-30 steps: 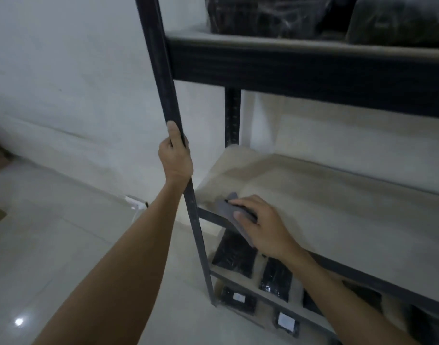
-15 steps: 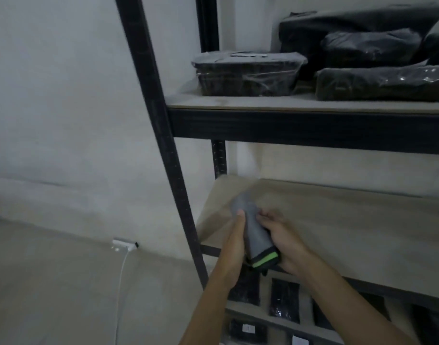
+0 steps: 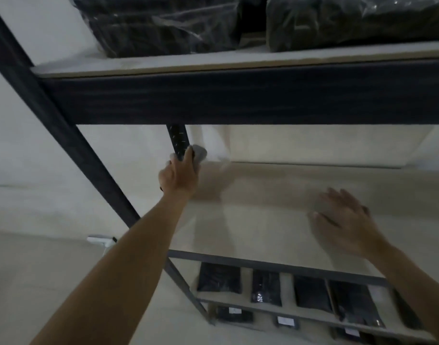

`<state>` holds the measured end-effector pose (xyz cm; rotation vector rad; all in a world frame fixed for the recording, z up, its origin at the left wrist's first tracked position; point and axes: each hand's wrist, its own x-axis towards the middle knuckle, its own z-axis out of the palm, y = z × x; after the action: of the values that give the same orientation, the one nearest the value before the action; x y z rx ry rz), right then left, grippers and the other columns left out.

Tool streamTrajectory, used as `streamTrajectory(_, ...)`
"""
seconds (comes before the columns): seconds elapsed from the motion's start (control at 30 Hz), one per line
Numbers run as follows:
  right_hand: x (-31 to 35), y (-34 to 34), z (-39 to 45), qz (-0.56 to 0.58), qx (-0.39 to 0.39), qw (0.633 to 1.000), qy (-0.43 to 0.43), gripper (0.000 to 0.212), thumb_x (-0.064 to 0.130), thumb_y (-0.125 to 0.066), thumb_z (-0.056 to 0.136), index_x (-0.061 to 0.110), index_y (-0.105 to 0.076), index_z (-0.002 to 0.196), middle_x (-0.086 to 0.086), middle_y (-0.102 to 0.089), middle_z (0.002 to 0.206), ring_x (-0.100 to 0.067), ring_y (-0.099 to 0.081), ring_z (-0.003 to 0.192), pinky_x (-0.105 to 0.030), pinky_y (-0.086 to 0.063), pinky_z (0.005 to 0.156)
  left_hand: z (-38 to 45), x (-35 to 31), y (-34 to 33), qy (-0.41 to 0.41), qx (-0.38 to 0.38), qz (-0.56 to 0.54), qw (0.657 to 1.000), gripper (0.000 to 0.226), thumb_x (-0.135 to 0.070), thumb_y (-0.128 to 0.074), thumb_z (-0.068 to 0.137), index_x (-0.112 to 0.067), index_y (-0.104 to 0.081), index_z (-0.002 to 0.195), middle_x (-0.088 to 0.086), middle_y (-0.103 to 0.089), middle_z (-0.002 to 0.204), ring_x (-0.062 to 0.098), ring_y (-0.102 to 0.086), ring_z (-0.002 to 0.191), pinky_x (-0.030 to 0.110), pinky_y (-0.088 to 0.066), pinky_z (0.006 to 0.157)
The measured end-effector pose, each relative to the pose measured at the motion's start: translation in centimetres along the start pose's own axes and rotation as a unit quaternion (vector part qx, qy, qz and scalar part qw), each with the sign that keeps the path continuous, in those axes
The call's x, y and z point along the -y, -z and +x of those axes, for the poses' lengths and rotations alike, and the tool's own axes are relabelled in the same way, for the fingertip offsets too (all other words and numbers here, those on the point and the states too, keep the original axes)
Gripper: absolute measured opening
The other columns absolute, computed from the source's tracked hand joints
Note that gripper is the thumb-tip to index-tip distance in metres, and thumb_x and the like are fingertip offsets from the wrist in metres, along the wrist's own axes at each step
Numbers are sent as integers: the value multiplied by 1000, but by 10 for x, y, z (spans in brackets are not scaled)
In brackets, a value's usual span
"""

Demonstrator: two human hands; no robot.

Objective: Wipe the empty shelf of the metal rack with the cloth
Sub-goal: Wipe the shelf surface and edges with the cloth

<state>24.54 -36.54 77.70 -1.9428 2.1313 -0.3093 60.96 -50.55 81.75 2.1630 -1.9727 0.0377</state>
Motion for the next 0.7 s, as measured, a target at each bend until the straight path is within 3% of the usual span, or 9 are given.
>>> streamTrajectory(0.07,-13,1,1,-14,2,1000,11,70,65,-29,97,28,-34,156,1,-21,168,-23,-11,156,-42,-16,121,7,0,-14,-16,52,96,994,61,-47,-34,104,-32,-10,159,20,-40,146,37,-50,126,48,-40,98)
streamTrajectory(0.13,-17,-5,-1,-19,-5,999,32,72,67,-23,98,27,-33,157,1,-21,168,-22,-11,157,-41,-15,122,7,2,-30,-24,104,99,989,61,-51,-22,105,-33,-3,160,20,-28,157,39,-39,138,51,-34,105)
streamTrajectory(0.2,-18,-13,-5,-36,-24,997,59,72,64,-19,98,24,-38,155,1,-27,166,-20,-16,156,-41,-15,122,13,8,-33,-41,118,71,990,57,-51,-17,105,-36,-6,159,19,-29,159,40,-38,139,53,-35,107)
streamTrajectory(0.33,-18,-17,-5,-51,-57,993,85,70,60,-22,97,23,-43,152,1,-35,162,-18,-25,152,-40,-18,120,34,29,-21,-98,151,26,983,51,-54,-32,104,-40,-25,153,18,-47,151,40,-51,131,46,-43,108)
streamTrajectory(0.53,-16,-19,-11,-65,-19,994,83,77,66,-8,95,27,-26,159,5,-17,169,-13,-6,157,-41,-9,125,-10,21,-35,-154,77,-3,985,54,-48,-31,106,-38,-18,158,16,-51,144,43,-58,119,44,-45,101)
streamTrajectory(0.7,-10,-25,-15,-75,-20,993,84,77,67,-6,96,30,-21,160,6,-15,169,-13,-7,157,-40,-9,124,-30,33,-29,-264,96,-69,957,54,-49,-33,105,-33,-28,156,12,-59,135,35,-62,115,43,-49,98)
